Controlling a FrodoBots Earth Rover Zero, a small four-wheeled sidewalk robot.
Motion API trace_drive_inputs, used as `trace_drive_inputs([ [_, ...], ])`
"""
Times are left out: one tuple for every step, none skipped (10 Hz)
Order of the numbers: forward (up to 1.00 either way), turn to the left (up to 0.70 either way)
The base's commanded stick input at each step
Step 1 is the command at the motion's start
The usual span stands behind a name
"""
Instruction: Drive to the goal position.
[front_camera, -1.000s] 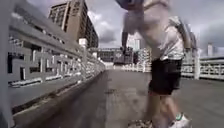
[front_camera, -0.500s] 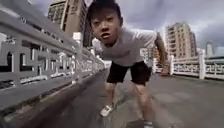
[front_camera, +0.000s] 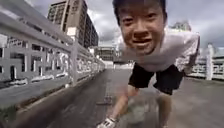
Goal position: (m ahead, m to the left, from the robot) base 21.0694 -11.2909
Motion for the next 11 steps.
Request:
trace_drive_inputs([
  [0.7, 0.0],
  [0.7, 0.0],
  [0.7, 0.0],
  [0.7, 0.0],
  [0.7, 0.0],
  [0.7, 0.0],
  [0.7, 0.0],
  [0.7, 0.0],
  [0.7, 0.0],
  [0.7, 0.0],
  [0.7, 0.0],
])
